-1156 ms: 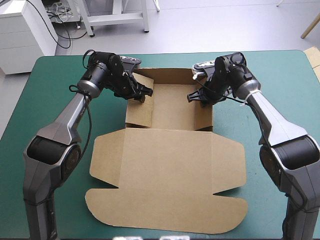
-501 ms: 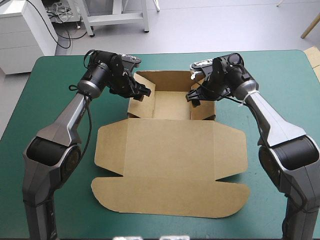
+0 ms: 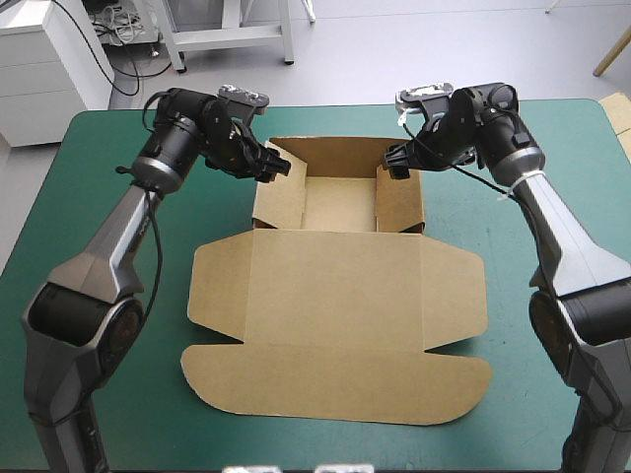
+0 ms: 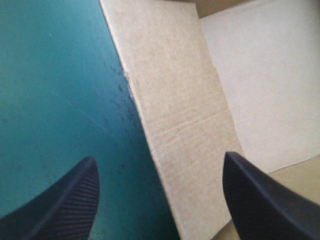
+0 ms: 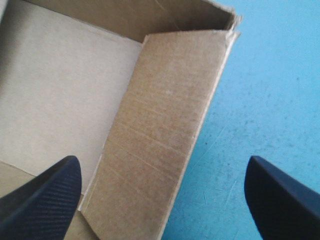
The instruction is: Fold the box
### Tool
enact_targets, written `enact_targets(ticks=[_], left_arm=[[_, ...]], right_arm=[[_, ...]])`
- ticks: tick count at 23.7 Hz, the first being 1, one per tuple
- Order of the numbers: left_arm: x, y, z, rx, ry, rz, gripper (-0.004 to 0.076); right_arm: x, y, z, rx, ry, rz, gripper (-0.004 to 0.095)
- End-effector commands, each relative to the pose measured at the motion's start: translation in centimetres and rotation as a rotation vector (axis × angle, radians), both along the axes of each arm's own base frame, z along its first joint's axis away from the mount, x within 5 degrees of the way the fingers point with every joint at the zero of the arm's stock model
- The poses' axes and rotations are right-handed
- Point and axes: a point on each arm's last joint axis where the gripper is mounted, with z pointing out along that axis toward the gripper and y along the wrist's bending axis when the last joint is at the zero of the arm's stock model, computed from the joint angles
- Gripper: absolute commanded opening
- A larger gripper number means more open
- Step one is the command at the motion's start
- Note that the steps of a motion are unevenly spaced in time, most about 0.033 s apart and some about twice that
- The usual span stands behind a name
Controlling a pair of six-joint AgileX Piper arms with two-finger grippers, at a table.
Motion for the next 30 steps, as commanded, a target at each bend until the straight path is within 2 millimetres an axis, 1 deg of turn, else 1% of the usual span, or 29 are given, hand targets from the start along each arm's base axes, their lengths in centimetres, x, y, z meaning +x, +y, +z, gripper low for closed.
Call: enact_targets(ticks=[1,5,6,8,10,13,14,15,16,18,20,21,22,23,24,25,26,27,29,30], left_arm=[[-3.7,1.2,7.4,-0.083,-0.198,-0.004,0.0495],[-6.1,2.7,9.9,-0.029,-0.229,-0.007,0.0490],[-6.8,3.0,10.4,-0.012,-0.228,-0.021,0.0476],[-7.7,3.4,11.4,-0.009,-0.261,-0.033,0.0421],[-8.7,3.8,12.5,-0.016,-0.292,-0.037,0.0335],[-10.0,4.3,13.8,-0.017,-0.332,-0.055,0.0153],[-10.7,4.6,14.4,-0.002,-0.360,-0.082,0.0029],[-11.0,4.7,14.7,0.003,-0.370,-0.091,-0.0006],[-11.6,4.9,15.1,-0.001,-0.384,-0.092,-0.0007],[-12.5,5.3,15.2,0.014,-0.388,-0.110,-0.0008],[-13.6,5.8,14.4,0.038,-0.360,-0.122,-0.0008],[-14.1,6.1,13.2,0.068,-0.320,-0.121,-0.0008],[-14.5,6.3,12.5,0.081,-0.298,-0.122,-0.0008],[-15.1,6.6,10.9,0.099,-0.244,-0.127,-0.0008],[-15.3,6.6,9.7,0.112,-0.202,-0.131,-0.0008],[-15.7,6.7,8.1,0.120,-0.149,-0.138,-0.0008],[-16.0,6.8,6.9,0.123,-0.112,-0.134,-0.0008],[-16.2,6.9,5.2,0.136,-0.063,-0.129,-0.0008],[-16.4,7.0,3.7,0.146,-0.023,-0.120,-0.0008],[-16.6,7.1,3.3,0.146,-0.015,-0.117,-0.0008]], right_arm=[[-3.0,-1.1,7.1,0.040,-0.192,0.016,0.0812],[-4.8,-1.6,9.6,0.044,-0.265,0.031,0.0808],[-5.2,-1.7,10.1,0.045,-0.277,0.031,0.0808],[-5.9,-1.9,10.9,0.045,-0.294,0.032,0.0808],[-6.5,-2.1,11.5,0.048,-0.304,0.032,0.0808],[-6.9,-2.2,11.7,0.055,-0.304,0.024,0.0808],[-6.9,-2.2,11.7,0.067,-0.300,0.009,0.0808],[-6.9,-2.2,11.7,0.070,-0.299,0.006,0.0808],[-6.9,-2.1,11.7,0.079,-0.294,0.002,0.0808],[-6.6,-2.1,11.3,0.083,-0.280,-0.015,0.0808],[-6.1,-2.1,10.8,0.088,-0.262,-0.028,0.0808],[-5.5,-1.9,10.0,0.088,-0.238,-0.036,0.0808],[-5.1,-1.8,9.5,0.084,-0.224,-0.036,0.0808],[-4.3,-1.6,8.4,0.080,-0.196,-0.041,0.0808],[-3.8,-1.4,7.8,0.078,-0.179,-0.045,0.0808],[-2.8,-1.2,6.4,0.073,-0.145,-0.051,0.0808],[-2.2,-1.0,5.6,0.070,-0.125,-0.055,0.0808],[-1.2,-1.1,4.2,0.071,-0.087,-0.074,0.0808],[-0.1,-1.2,2.6,0.065,-0.050,-0.095,0.0808],[0.3,-1.1,1.9,0.066,-0.032,-0.099,0.0808]])
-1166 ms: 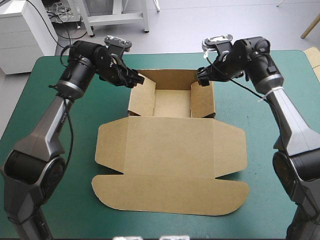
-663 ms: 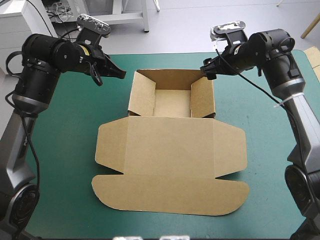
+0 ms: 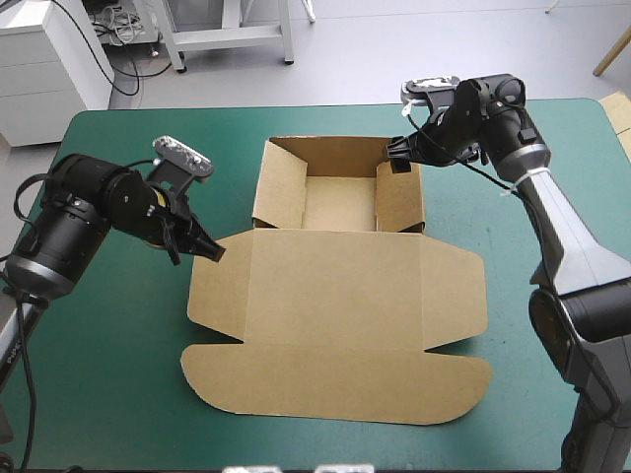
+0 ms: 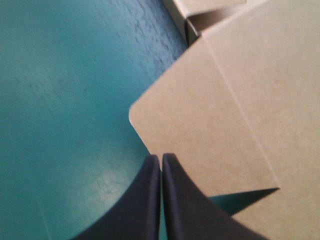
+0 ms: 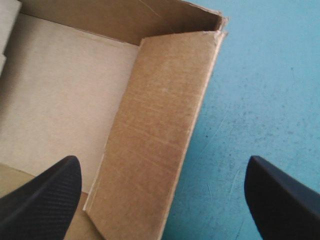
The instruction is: Fold the box
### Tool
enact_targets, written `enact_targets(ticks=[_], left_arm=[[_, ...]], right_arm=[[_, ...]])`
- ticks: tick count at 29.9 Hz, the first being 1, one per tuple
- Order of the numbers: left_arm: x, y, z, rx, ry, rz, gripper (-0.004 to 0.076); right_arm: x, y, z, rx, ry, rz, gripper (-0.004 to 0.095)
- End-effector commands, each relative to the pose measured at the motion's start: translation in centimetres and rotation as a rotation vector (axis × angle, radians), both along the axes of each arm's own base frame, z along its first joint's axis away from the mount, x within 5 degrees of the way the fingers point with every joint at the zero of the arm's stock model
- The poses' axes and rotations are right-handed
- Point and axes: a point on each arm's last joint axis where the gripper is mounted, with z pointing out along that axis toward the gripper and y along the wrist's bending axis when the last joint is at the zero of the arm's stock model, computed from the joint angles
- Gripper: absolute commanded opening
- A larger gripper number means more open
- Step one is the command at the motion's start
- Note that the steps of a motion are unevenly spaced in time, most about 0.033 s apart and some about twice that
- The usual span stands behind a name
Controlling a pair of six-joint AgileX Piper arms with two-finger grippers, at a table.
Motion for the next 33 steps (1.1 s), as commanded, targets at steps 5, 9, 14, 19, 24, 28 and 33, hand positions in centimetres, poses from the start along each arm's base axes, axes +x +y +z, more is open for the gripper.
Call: enact_targets(ticks=[5,9,14,19,24,28,33], left_arm=[[-2.1,0.6,-1.3,-0.025,0.005,0.032,-0.0008],[-2.7,0.9,-1.0,-0.038,-0.008,0.045,-0.0008],[-3.6,1.3,0.0,-0.050,-0.050,0.045,-0.0008],[-4.0,1.4,0.5,-0.061,-0.078,0.046,-0.0008],[-4.1,1.5,0.6,-0.066,-0.081,0.053,-0.0008],[-4.1,1.5,0.6,-0.069,-0.078,0.053,-0.0008],[-4.1,1.5,0.6,-0.069,-0.078,0.053,-0.0008]], right_arm=[[1.5,-0.4,-1.3,0.023,-0.005,-0.037,0.0808],[2.2,-0.1,-2.7,0.027,0.028,-0.036,0.0808],[2.6,0.1,-3.6,0.037,0.052,-0.030,0.0727],[2.6,0.0,-3.6,0.023,0.049,-0.032,0.0397],[2.6,0.0,-3.6,0.026,0.050,-0.032,0.0043],[2.6,0.0,-3.6,0.024,0.049,-0.028,-0.0020],[2.8,-0.5,-3.1,-0.053,0.008,-0.015,-0.0021]])
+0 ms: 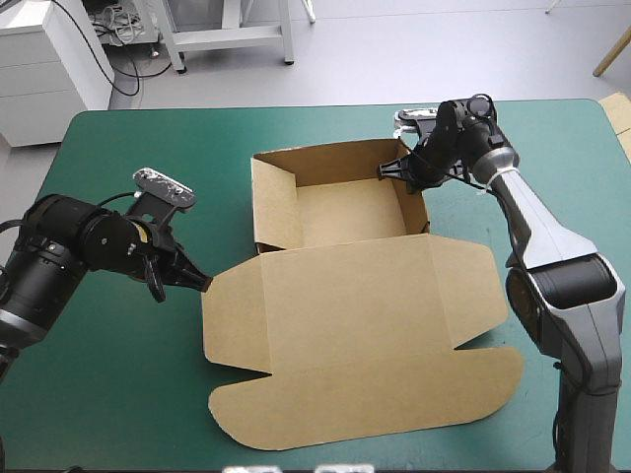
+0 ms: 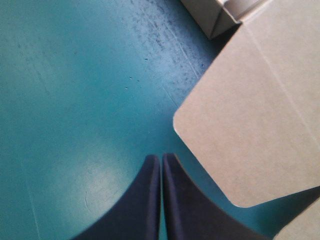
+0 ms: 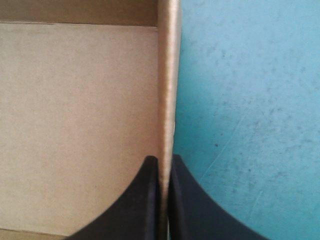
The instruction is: Fold the box
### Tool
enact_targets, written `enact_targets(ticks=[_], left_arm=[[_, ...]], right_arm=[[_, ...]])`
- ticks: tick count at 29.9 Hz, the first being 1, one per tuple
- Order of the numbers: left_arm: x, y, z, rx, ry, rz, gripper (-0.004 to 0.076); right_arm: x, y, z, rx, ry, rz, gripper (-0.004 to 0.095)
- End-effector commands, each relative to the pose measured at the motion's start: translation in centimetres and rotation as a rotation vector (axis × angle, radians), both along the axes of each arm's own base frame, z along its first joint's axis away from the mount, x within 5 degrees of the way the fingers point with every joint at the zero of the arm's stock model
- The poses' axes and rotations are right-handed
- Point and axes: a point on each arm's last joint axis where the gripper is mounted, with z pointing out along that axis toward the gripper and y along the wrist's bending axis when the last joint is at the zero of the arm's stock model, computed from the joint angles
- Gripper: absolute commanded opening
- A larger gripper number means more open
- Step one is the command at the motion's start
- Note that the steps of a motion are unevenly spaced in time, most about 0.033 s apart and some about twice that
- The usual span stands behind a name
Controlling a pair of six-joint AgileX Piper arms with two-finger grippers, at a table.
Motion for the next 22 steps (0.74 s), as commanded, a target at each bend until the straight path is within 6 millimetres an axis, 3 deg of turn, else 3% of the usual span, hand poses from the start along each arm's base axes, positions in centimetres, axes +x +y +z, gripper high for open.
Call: enact_targets(ticks=[1,7,11,15,22], left_arm=[[-0.4,0.0,1.5,-0.039,-0.079,0.004,-0.0008],[-0.4,0.0,1.5,-0.038,-0.081,0.004,-0.0008],[-0.4,0.0,1.5,-0.036,-0.082,0.002,-0.0008],[-0.4,0.0,1.5,-0.036,-0.082,0.002,-0.0008],[-0.4,0.0,1.5,-0.036,-0.084,0.002,-0.0008]], right_arm=[[-0.7,-1.1,4.2,-0.063,-0.143,0.026,-0.0020],[-0.6,-3.0,7.6,-0.114,-0.259,0.061,-0.0020],[-0.8,-5.6,10.1,-0.136,-0.335,0.030,-0.0020],[-0.7,-10.3,11.4,-0.194,-0.375,-0.065,-0.0021],[-1.5,-19.7,11.5,-0.227,-0.358,-0.277,-0.0021]])
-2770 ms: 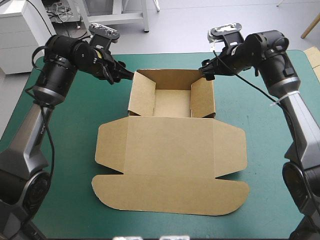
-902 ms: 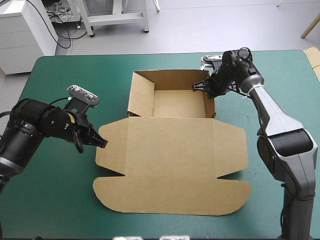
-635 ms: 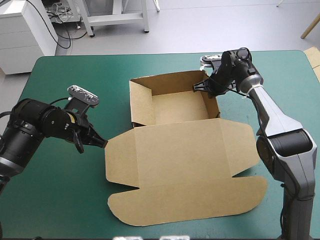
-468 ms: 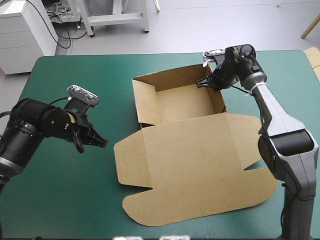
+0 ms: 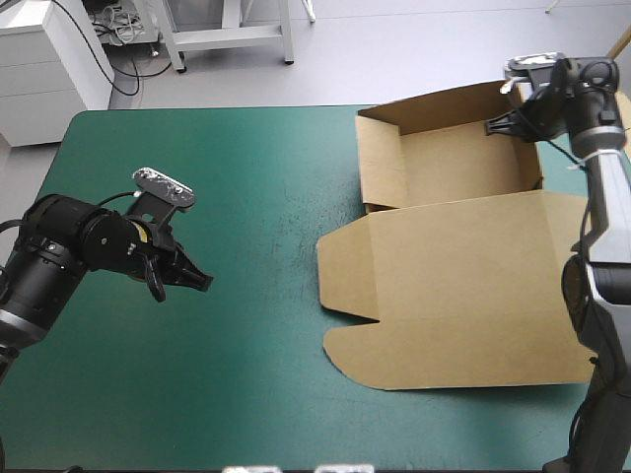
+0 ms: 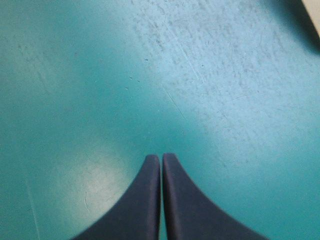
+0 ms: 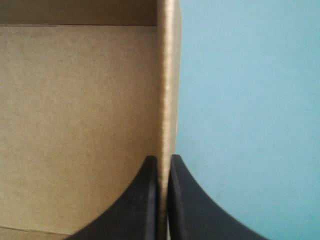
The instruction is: Fold the box
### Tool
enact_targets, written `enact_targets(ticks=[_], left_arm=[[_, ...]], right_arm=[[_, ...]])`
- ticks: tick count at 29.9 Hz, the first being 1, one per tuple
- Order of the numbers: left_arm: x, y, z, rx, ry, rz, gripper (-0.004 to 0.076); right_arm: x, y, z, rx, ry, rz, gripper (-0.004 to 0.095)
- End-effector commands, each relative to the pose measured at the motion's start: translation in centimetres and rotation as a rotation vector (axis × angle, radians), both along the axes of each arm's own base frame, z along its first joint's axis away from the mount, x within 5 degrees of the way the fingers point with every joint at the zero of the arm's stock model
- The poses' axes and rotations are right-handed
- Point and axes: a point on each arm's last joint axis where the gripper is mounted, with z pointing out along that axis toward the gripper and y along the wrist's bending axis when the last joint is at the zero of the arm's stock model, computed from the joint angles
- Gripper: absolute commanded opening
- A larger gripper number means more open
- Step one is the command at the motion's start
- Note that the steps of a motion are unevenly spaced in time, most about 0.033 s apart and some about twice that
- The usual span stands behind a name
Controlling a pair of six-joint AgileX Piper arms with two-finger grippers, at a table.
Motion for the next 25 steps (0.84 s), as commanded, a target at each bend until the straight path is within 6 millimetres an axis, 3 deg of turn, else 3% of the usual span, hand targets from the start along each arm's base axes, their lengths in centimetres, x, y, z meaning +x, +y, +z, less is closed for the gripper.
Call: enact_targets(ticks=[1,4,8,14,19,22,25], left_arm=[[-0.4,0.0,1.6,-0.036,-0.085,0.000,-0.0008],[-0.3,0.0,1.6,-0.035,-0.091,-0.006,-0.0008],[-0.3,0.0,1.6,-0.035,-0.093,-0.006,-0.0008],[-0.3,0.0,1.6,-0.034,-0.097,-0.011,-0.0008],[-0.3,0.0,1.6,-0.033,-0.099,-0.013,-0.0008],[-0.3,-0.1,1.6,-0.039,-0.097,-0.014,-0.0008],[-0.3,-0.1,1.6,-0.039,-0.097,-0.014,-0.0008]], right_arm=[[-2.3,-4.1,4.5,0.000,-0.150,-0.096,-0.0021],[-3.0,-7.2,4.3,0.047,-0.153,-0.164,-0.0021],[-3.5,-9.9,3.7,0.069,-0.144,-0.214,-0.0021],[-3.9,-12.5,2.8,0.059,-0.128,-0.271,-0.0021],[-3.6,-13.2,1.8,0.063,-0.103,-0.280,-0.0011],[-3.2,-13.3,1.2,0.071,-0.096,-0.279,0.0091],[-3.0,-13.4,1.0,0.066,-0.099,-0.281,0.0356]])
